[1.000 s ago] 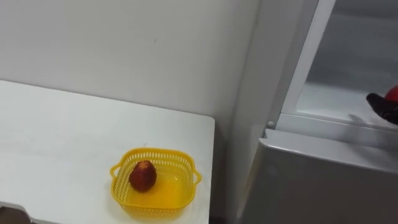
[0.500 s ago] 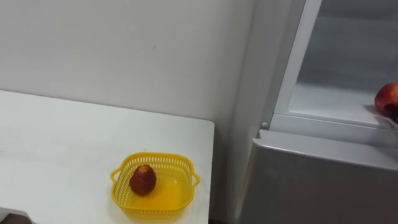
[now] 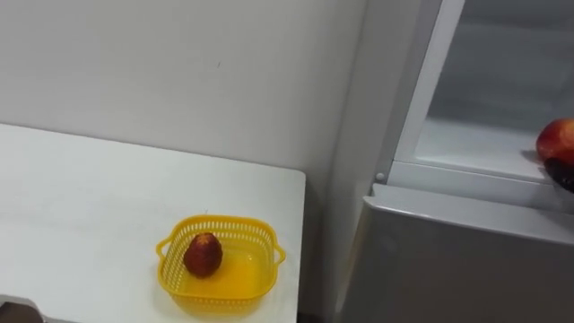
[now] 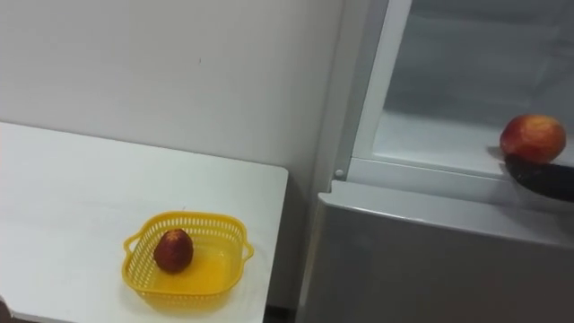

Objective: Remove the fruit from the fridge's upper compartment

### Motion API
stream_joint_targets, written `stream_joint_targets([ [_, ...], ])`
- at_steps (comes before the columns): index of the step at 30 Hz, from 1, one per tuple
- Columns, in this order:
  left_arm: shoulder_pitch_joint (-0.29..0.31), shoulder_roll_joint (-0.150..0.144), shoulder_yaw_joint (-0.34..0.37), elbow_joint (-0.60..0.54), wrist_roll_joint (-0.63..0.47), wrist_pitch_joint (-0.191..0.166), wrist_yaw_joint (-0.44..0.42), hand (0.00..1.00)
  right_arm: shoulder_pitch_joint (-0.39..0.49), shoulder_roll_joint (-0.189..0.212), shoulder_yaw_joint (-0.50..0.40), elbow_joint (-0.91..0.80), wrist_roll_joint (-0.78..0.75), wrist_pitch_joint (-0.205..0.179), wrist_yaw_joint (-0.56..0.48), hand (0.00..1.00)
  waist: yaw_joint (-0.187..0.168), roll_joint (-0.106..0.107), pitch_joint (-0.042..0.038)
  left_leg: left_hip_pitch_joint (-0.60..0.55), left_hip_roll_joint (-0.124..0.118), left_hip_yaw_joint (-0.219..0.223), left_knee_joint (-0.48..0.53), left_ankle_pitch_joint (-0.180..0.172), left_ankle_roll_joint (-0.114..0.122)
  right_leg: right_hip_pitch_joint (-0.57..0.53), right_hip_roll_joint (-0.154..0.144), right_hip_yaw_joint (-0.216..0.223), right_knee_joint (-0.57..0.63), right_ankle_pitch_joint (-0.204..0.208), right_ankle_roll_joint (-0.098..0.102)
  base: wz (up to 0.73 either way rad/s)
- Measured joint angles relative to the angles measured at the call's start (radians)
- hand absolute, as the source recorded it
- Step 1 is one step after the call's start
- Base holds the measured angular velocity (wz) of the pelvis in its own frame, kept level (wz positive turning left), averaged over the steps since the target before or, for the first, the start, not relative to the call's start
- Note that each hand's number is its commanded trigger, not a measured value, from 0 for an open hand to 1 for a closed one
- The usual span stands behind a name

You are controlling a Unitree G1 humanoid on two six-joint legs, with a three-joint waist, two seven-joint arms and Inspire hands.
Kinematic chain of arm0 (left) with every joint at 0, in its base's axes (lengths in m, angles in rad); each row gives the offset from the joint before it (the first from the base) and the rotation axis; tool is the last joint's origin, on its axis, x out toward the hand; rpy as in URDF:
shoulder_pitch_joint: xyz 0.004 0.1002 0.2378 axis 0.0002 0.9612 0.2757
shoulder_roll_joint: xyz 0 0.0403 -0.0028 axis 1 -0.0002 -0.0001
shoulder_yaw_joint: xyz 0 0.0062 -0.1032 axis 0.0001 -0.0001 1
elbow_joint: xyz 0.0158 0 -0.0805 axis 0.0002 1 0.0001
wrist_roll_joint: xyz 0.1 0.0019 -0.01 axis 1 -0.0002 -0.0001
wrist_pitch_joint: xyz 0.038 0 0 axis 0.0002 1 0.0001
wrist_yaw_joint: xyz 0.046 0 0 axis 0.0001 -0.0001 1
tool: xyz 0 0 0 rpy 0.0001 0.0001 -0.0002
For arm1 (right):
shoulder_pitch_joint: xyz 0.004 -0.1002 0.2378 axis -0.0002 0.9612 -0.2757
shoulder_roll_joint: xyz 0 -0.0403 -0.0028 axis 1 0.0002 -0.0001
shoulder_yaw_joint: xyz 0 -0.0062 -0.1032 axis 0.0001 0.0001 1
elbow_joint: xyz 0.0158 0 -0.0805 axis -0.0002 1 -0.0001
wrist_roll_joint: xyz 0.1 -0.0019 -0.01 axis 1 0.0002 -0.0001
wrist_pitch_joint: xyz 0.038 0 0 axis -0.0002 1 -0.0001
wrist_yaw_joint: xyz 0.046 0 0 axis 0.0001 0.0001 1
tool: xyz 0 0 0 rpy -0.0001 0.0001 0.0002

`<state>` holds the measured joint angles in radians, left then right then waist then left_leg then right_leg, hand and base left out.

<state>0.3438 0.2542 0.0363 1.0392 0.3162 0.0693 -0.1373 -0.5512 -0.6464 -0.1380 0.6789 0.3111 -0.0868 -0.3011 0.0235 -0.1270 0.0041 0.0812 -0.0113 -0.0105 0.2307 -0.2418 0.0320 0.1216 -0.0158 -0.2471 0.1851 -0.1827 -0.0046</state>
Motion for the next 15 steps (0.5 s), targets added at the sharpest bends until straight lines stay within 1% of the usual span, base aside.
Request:
stream_joint_targets([
  [3,0.000,-0.001,0.000,-0.005,0.000,0.009,0.000,0.00,0.000,-0.005,0.000,0.012,0.002,0.001,0.030,0.00,-0.002,0.004,-0.0113,0.001,0.000,0.001,0.004,0.000,0.000,0.003,0.000,0.000,0.000,0.000,0.000,0.00],
  [4,0.000,0.000,0.000,-0.009,0.000,0.012,0.000,0.00,0.000,-0.006,0.000,0.016,0.002,0.002,0.039,0.00,-0.001,0.004,-0.0117,0.003,0.000,0.002,0.006,0.000,0.000,0.006,-0.001,0.000,0.000,0.000,0.000,0.00],
  [8,0.000,-0.001,0.000,-0.010,0.000,0.015,0.001,0.00,0.000,-0.006,0.001,0.016,0.002,0.007,0.064,0.00,-0.002,0.004,-0.0112,0.006,0.000,0.001,0.007,0.000,0.000,0.009,-0.001,0.000,0.000,0.000,0.000,0.00],
  [9,0.001,0.000,0.000,-0.010,0.000,0.017,0.002,0.00,0.000,-0.006,0.001,0.016,0.002,0.013,0.065,0.00,-0.001,0.005,-0.0107,0.008,0.000,-0.004,0.006,0.000,0.000,0.012,-0.001,0.000,0.000,0.000,0.000,0.04],
  [11,0.001,0.000,0.000,-0.010,0.000,0.018,0.003,0.00,0.000,-0.006,0.001,0.017,0.002,0.021,0.068,0.00,-0.001,0.005,-0.0093,0.011,0.000,-0.006,0.004,0.000,0.000,0.017,-0.001,-0.001,0.000,0.000,0.000,0.04],
  [12,0.001,0.000,0.000,-0.012,0.000,0.018,0.003,0.00,0.000,-0.006,0.001,0.017,0.004,0.023,0.073,0.00,0.004,0.005,-0.0086,0.011,0.001,-0.006,0.003,0.000,0.000,0.017,-0.001,-0.001,0.000,0.000,0.000,0.00],
  [15,0.002,0.000,0.000,-0.018,0.000,0.018,0.002,0.00,0.000,-0.011,0.007,0.017,0.039,0.023,0.073,0.00,0.010,0.008,-0.0051,0.011,0.003,-0.007,0.005,0.000,0.000,0.017,-0.002,-0.003,0.000,0.000,0.000,0.00],
])
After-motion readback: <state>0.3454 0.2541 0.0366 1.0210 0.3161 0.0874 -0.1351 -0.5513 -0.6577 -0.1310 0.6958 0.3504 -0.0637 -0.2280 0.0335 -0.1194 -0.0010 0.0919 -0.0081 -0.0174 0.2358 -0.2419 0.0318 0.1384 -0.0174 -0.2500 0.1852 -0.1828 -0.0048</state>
